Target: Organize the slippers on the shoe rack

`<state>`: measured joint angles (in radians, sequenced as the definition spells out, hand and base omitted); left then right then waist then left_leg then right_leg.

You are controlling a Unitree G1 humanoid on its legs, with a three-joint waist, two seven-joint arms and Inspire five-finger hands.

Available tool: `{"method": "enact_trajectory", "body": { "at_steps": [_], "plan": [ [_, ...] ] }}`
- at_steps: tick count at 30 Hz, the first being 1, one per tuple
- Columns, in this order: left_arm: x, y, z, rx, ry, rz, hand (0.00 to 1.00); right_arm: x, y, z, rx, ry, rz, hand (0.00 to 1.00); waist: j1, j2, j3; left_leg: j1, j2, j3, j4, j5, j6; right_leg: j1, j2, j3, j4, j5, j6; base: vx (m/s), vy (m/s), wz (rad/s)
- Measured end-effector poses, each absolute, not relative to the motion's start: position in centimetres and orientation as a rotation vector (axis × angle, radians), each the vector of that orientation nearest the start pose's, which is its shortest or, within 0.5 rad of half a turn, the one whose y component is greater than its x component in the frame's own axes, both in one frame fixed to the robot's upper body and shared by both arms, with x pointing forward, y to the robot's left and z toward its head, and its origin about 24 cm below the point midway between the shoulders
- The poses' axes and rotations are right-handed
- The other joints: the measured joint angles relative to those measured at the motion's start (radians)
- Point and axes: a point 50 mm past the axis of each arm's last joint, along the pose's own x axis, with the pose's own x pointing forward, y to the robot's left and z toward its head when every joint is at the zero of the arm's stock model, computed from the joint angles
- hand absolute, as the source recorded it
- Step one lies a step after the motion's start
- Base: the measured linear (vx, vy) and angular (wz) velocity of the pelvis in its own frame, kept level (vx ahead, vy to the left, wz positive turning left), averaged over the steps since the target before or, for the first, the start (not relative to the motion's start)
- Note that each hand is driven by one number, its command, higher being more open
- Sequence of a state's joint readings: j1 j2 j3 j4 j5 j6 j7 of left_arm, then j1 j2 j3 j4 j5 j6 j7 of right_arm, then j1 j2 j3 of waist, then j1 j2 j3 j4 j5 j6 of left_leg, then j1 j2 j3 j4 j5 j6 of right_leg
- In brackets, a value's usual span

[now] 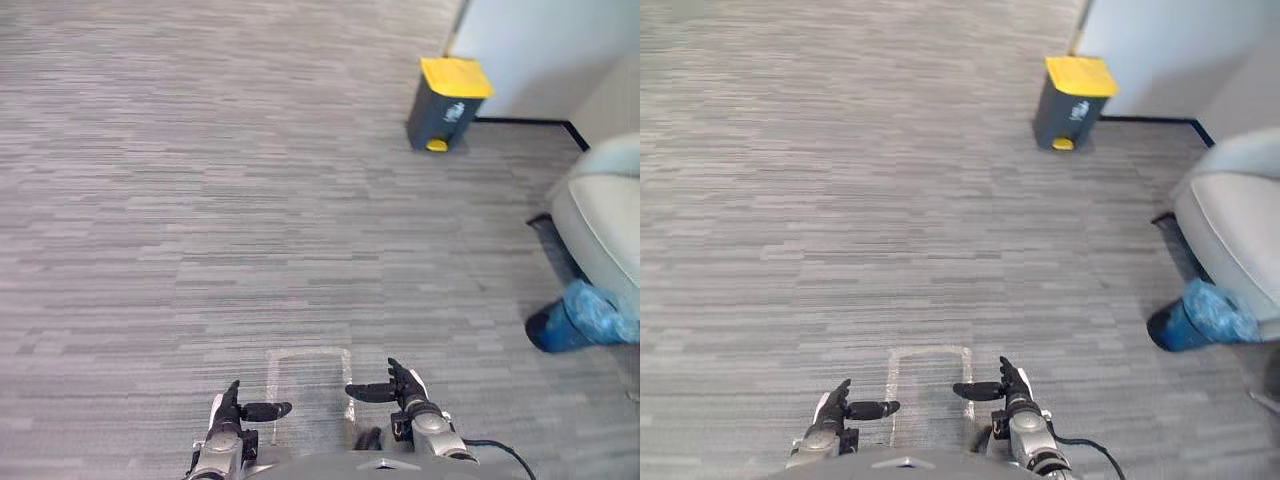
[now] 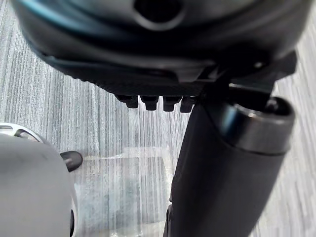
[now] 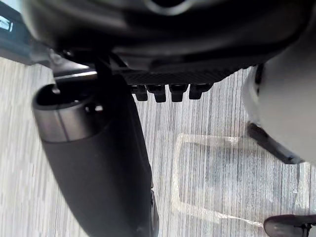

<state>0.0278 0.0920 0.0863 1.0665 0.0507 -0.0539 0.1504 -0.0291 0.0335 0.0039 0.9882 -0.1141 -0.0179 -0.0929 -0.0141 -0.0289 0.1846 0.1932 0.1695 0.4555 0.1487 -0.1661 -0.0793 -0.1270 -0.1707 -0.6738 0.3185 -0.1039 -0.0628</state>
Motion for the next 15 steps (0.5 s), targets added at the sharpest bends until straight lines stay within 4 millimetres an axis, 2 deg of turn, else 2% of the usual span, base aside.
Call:
{"method": "enact_trajectory", "body": {
  "at_steps": [1,3,6,7,8,9,10,11,14,15],
  "plan": [
    [11.8,19.5,-15.5,0.145,1.032,0.221,1.00,16.0,-14.5,-14.2,-0.150,0.914,-0.008,1.00,-0.002,0.036,0.010,0.015,0.030,0.009,0.014,-0.017,-0.020,0.017,0.028,0.016,0.017,0.006,-0.017,0.15,-0.108,-0.59],
    [11.9,18.3,-15.6,0.138,1.023,0.172,1.00,15.8,-16.0,-14.2,-0.186,0.921,-0.032,1.00,-0.004,0.052,0.011,0.016,0.033,-0.026,0.032,-0.022,-0.017,0.036,0.056,0.040,-0.003,-0.016,-0.016,0.12,-0.149,-0.45],
    [12.4,18.3,-15.4,0.159,1.007,0.143,1.00,14.9,-17.0,-14.5,-0.200,0.947,-0.052,1.00,-0.006,0.045,0.009,-0.013,0.069,-0.031,0.168,-0.024,-0.021,0.065,0.075,0.053,-0.023,-0.050,-0.005,0.13,-0.140,-0.15],
    [12.3,18.4,-15.4,0.164,1.008,0.140,1.00,14.5,-17.3,-14.6,-0.206,0.957,-0.057,1.00,-0.006,0.043,0.008,-0.054,0.100,-0.031,0.292,-0.021,-0.026,0.088,0.089,0.064,-0.049,-0.049,-0.005,0.13,-0.120,-0.34],
    [12.4,18.6,-15.4,0.158,1.004,0.157,1.00,14.2,-17.8,-14.7,-0.216,0.964,-0.064,1.00,0.002,0.051,0.009,-0.116,0.150,-0.040,0.464,-0.016,-0.037,0.118,0.115,0.092,-0.083,-0.048,-0.007,0.17,-0.076,-0.63],
    [12.4,18.5,-15.3,0.149,0.997,0.165,1.00,14.0,-18.0,-14.8,-0.219,0.973,-0.070,1.00,0.009,0.055,0.009,-0.142,0.150,-0.065,0.527,-0.052,-0.045,0.134,0.126,0.125,-0.100,-0.049,-0.013,0.16,-0.007,-0.74],
    [12.5,18.5,-15.3,0.146,0.993,0.167,1.00,13.9,-18.0,-14.8,-0.219,0.977,-0.074,1.00,0.010,0.056,0.009,-0.156,0.141,-0.081,0.541,-0.075,-0.043,0.143,0.130,0.144,-0.109,-0.047,-0.014,0.19,0.078,-1.00],
    [12.6,18.5,-15.2,0.146,0.989,0.164,1.00,13.8,-18.1,-14.9,-0.217,0.986,-0.080,1.00,0.012,0.055,0.010,-0.186,0.102,-0.120,0.520,-0.119,-0.038,0.162,0.133,0.192,-0.121,-0.045,-0.014,0.15,0.086,-1.13],
    [12.7,18.5,-15.1,0.142,0.981,0.167,1.00,13.7,-18.2,-15.0,-0.212,0.994,-0.092,1.00,0.016,0.050,0.014,-0.226,0.027,-0.206,0.386,-0.138,-0.032,0.181,0.131,0.284,-0.128,-0.040,-0.004,0.13,0.125,-1.08],
    [12.8,18.5,-15.1,0.140,0.978,0.166,1.00,13.6,-18.2,-15.0,-0.212,0.997,-0.097,1.00,0.017,0.051,0.013,-0.251,-0.029,-0.311,0.264,-0.134,-0.029,0.181,0.127,0.352,-0.126,-0.035,0.018,0.15,0.206,-1.52]
  ]
}}
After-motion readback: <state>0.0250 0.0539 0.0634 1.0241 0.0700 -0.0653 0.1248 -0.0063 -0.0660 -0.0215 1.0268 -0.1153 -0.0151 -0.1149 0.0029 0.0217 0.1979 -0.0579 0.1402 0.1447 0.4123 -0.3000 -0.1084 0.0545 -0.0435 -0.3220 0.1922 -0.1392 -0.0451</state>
